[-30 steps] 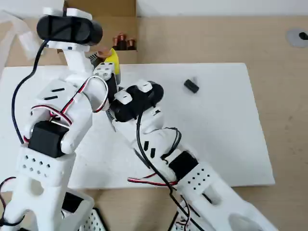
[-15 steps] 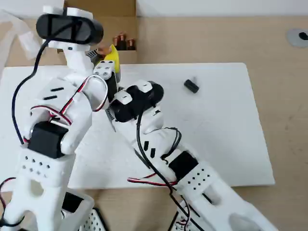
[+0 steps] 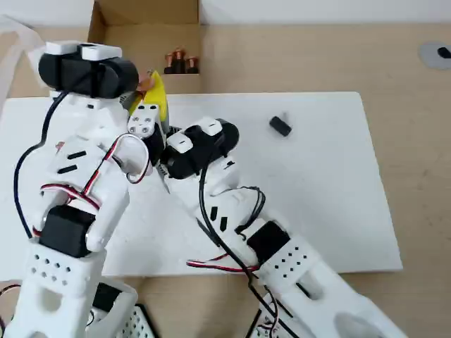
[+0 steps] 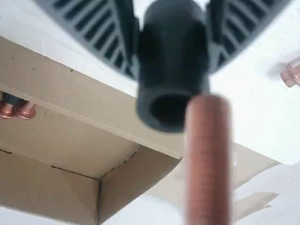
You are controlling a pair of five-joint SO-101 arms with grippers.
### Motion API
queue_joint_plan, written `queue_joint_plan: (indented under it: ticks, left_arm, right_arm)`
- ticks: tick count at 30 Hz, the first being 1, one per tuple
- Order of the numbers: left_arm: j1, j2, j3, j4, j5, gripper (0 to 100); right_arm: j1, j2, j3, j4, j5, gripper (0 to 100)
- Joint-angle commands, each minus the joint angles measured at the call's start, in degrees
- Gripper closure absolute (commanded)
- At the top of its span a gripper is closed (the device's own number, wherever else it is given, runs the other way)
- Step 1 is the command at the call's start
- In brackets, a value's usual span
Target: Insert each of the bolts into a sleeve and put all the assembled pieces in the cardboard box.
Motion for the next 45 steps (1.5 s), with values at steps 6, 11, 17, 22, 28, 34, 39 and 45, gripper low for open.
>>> queue_joint_plan:
  ticks: [6,11,17,22,28,34,39,45]
  left_arm:
    - [-1.0,-1.5,2.6,-6.9,-0.4,100]
    - [-1.0,-1.5,7.8,-14.6,-0.4,100]
    - [-1.1,-1.5,8.6,-15.1,-0.4,100]
    - [-2.3,-1.5,7.7,-16.1,-0.4,100]
    - [-3.5,-1.5,7.3,-18.8,-0.4,100]
    - [-3.3,-1.5,7.9,-18.4,0.0,100]
    - [-0.6,-1.5,7.9,-18.3,0.0,100]
    - [1.0,-1.5,7.9,-15.6,0.0,100]
  right_arm:
    - [-0.8,-0.7,-1.4,-1.3,-0.3,98.9]
    - [-0.8,-0.7,-1.2,-1.2,-0.3,98.9]
    - [-0.8,-0.7,-1.1,-1.2,-0.3,98.9]
    - [-0.8,-0.7,-1.1,-1.2,-0.3,98.9]
    - [-0.8,-0.7,-1.1,-1.2,-0.3,98.9]
    - [-0.8,-0.7,-1.1,-1.1,-0.3,98.9]
    - [-0.9,-0.7,-1.5,2.2,-3.6,98.9]
    - [-0.8,-0.7,-1.5,2.7,-4.4,98.9]
